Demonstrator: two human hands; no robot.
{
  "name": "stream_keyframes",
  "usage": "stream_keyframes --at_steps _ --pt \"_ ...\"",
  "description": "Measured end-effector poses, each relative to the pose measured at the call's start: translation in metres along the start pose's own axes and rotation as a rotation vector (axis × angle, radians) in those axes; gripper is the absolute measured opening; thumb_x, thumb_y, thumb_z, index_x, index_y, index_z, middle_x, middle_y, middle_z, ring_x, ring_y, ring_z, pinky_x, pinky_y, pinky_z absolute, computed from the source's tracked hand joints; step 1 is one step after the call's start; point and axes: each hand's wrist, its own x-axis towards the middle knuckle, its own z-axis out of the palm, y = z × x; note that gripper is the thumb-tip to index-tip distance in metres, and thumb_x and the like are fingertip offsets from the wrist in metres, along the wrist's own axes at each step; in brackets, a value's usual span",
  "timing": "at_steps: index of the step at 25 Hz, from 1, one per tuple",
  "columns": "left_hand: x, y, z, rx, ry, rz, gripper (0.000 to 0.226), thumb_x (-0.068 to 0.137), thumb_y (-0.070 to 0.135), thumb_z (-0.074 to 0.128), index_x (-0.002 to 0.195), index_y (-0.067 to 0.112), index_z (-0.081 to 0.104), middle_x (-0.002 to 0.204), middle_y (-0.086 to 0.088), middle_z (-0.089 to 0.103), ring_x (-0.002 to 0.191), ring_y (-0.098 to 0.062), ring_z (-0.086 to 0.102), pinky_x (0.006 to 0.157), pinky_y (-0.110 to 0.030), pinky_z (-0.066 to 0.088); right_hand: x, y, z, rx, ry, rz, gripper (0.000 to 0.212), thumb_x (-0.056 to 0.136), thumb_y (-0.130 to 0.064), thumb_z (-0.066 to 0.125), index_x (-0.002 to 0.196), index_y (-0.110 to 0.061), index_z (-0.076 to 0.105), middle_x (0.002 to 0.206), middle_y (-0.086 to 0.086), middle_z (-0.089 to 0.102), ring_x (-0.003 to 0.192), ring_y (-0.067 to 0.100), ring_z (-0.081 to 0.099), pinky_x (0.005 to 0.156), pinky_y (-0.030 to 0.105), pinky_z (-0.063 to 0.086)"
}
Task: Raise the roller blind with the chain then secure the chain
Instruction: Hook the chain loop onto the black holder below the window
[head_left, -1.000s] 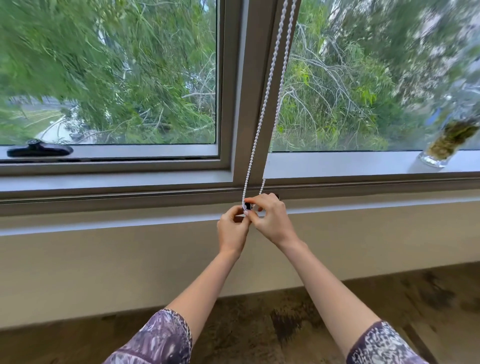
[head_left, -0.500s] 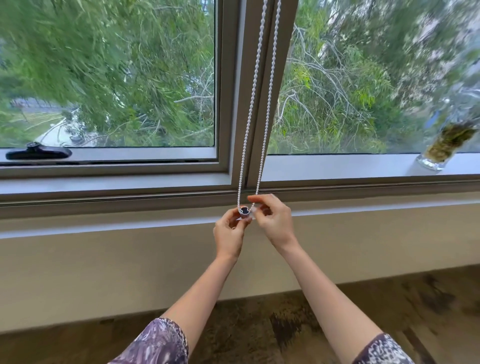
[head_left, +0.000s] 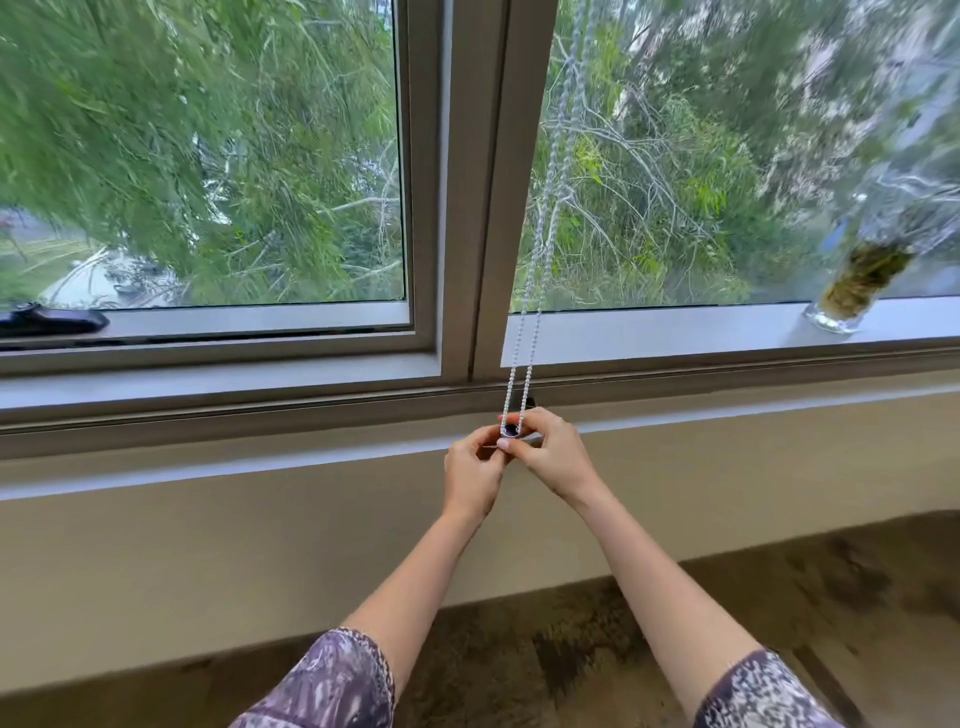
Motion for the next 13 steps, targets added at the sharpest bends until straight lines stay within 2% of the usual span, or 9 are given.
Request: stream_keyframes --at_steps 2,5,7,10,13 --pt "0.001 0.000 0.003 0.011 0.006 0.006 0.021 0.083 0.004 0.064 0.102 0.009 0.073 0.094 -0.005 0.076 0.093 -0.018 0.071 0.088 -0.039 0.056 0.002 0.002 -0.005 -0.003 -0.005 -0.016 0.020 0.079 -0.012 0.074 0.098 -0.007 0.072 0.100 0.005 0.065 0.088 0.019 0.065 0.082 0.028 0.053" --pt "0.004 -0.001 0.008 -0.004 0.021 -0.006 0.018 0.082 0.008 0.069 0.098 0.010 0.073 0.091 -0.006 0.076 0.090 -0.022 0.071 0.086 -0.042 0.057 0.005 0.003 -0.011 0.008 -0.013 -0.010 0.019 0.079 -0.010 0.074 0.097 -0.011 0.072 0.096 0.002 0.067 0.086 0.017 0.066 0.078 0.020 0.051" --pt "0.005 -0.002 0.011 -0.010 0.026 -0.024 0.019 0.080 0.010 0.072 0.098 0.011 0.071 0.087 -0.003 0.075 0.084 -0.015 0.071 0.083 -0.036 0.058 0.006 0.007 -0.015 -0.011 0.004 -0.009 0.020 0.079 -0.010 0.073 0.100 -0.011 0.072 0.094 0.000 0.070 0.088 0.014 0.066 0.078 0.016 0.049" --pt "0.009 -0.007 0.008 0.012 0.036 -0.048 0.027 0.078 0.006 0.072 0.103 0.014 0.065 0.085 0.000 0.072 0.080 -0.008 0.068 0.079 -0.025 0.054 0.007 0.015 -0.023 0.003 0.035 0.008 0.023 0.079 -0.011 0.074 0.102 -0.008 0.071 0.094 0.003 0.073 0.088 0.014 0.067 0.080 0.017 0.050" --pt "0.015 -0.012 0.007 0.113 0.082 -0.045 0.024 0.080 0.006 0.071 0.103 0.011 0.067 0.087 0.000 0.071 0.078 -0.011 0.066 0.077 -0.028 0.054 0.010 0.024 -0.029 -0.013 0.084 0.006 0.021 0.077 -0.013 0.077 0.097 -0.011 0.072 0.083 -0.002 0.072 0.079 0.009 0.066 0.072 0.007 0.045"
